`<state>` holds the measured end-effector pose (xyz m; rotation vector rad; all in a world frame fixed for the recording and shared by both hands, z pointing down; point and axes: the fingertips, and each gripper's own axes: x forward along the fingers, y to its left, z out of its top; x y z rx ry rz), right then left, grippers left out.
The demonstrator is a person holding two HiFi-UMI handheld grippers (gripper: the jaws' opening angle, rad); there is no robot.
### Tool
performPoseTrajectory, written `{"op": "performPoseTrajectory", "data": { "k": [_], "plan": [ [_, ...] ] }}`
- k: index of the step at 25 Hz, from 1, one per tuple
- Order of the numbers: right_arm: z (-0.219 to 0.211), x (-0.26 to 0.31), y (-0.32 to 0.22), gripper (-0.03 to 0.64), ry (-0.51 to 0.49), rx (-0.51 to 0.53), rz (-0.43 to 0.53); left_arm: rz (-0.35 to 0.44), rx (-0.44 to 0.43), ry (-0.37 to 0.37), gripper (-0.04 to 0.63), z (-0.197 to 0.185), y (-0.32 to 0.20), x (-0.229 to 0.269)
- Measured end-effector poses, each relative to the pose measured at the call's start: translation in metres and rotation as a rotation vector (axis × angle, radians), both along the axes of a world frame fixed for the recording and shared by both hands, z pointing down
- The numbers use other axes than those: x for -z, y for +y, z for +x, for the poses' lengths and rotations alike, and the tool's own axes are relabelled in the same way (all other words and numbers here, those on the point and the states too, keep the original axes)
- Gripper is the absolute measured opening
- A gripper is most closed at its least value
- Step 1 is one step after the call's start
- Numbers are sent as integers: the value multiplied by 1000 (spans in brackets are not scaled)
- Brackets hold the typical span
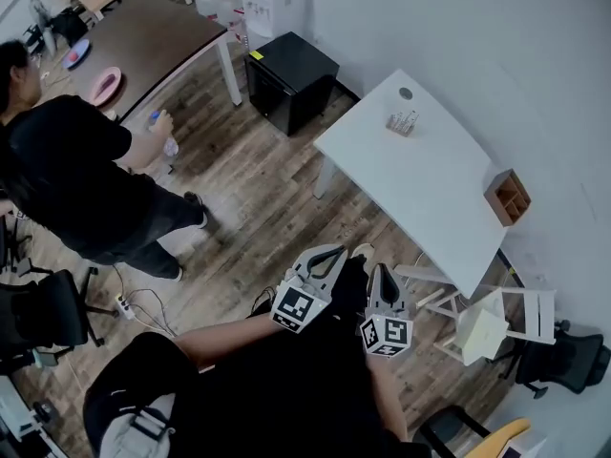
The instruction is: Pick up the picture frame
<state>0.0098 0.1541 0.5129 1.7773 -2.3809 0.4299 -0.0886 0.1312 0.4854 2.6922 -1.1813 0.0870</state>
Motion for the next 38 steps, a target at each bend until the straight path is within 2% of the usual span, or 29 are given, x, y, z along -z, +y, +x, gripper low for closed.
{"op": "performPoseTrajectory", "data": {
  "k": [4,14,20,30,34,38],
  "plan": [
    [4,-5,-17,35,-12,4,9,16,-3,-14,14,4,-12,-3],
    [-1,5,-75,35,-42,40,40,33,64,-51,14,-14,-58,5],
    [16,-1,-109,36,-26,6,18,12,56,-52,14,0,-97,-1],
    [68,-26,-223,37,-22,-15,-24,-39,85,-98,14,36,-210,-29],
    [92,-42,-272,37,4,-8,-71,-69,99,-136,14,54,-259,-39],
    [108,-60,-316,37,10,14,-113,-107,103,-144,14,73,-307,-51]
  ]
}}
